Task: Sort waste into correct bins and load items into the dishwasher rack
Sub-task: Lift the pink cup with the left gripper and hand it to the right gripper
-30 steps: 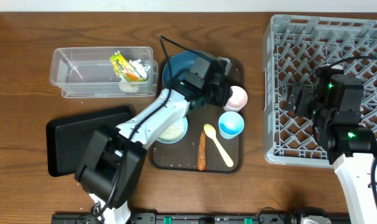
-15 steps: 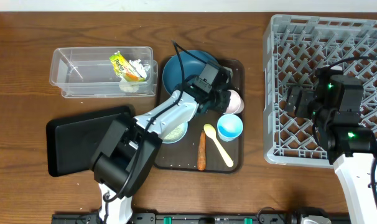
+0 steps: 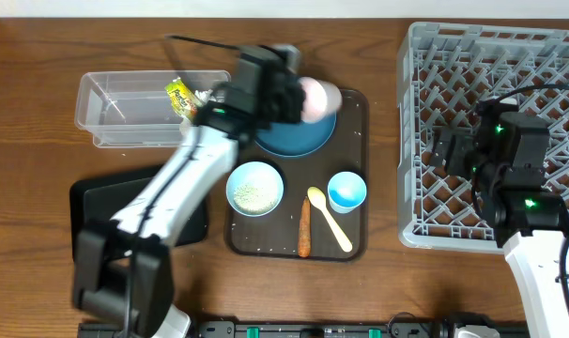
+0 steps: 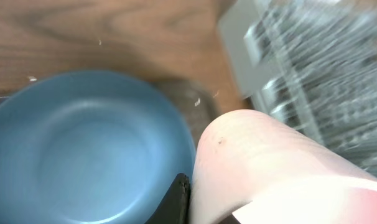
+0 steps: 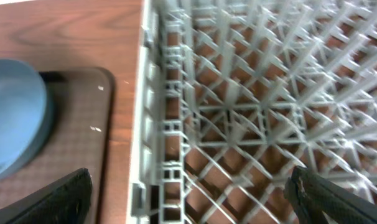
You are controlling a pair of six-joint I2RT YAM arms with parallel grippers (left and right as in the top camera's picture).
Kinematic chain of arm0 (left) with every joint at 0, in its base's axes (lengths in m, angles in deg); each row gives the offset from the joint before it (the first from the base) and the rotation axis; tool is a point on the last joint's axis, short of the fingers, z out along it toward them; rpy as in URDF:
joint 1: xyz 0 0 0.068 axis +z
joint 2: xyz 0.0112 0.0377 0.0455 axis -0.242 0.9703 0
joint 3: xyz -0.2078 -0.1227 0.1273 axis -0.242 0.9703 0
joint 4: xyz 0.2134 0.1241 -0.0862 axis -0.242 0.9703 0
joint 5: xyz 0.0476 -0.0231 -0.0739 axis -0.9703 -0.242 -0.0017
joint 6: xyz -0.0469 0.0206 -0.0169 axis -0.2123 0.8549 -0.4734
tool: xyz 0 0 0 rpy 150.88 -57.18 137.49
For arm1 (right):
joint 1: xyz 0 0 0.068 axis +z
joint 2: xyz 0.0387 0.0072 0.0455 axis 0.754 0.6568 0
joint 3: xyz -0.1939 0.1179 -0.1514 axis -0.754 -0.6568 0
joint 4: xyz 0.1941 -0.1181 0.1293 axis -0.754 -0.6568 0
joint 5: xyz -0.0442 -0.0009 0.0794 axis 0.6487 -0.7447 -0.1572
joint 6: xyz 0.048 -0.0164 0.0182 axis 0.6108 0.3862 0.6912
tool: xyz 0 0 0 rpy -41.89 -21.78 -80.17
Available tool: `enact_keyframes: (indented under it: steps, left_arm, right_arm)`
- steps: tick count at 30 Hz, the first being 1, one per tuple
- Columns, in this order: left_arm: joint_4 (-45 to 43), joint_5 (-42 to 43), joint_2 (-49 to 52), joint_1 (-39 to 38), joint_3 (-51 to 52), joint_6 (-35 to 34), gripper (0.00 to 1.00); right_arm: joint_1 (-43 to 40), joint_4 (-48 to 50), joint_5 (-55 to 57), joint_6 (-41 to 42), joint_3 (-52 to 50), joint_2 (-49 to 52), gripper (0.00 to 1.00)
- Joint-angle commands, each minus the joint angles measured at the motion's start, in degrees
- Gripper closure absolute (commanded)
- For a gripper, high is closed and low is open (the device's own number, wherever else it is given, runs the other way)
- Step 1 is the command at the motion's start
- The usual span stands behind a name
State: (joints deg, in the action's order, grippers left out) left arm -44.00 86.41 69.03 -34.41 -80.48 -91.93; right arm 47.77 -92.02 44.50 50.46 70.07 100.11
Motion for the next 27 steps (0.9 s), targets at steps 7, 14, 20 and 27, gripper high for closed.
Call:
enact_keyframes:
  steps: [7,14,20,27]
  left_arm:
    - [-4.9,46.2,2.6,7.2,-0.5,-7.9,0.94]
    - [-5.3,56.4,2.7,6.6,-0.5,-5.2,0.94]
    - [-5.4,58.5,2.7,6.0,-0.5,-5.2,0.94]
    - [-5.4,58.5,2.7,4.5,-0.5,-5.2,0.94]
  right_arm:
    - [-1.2,15.0,-56.9,-13.8,1.1,9.1,0.01]
    - [0.4,27.6,-80.7,-14.4,1.1,16.7,0.01]
    - [2.6,31.3,-81.1,-14.4,1.1,18.5,0.01]
    - [4.8,38.9,-78.0,-11.2,1.1,18.5,0.02]
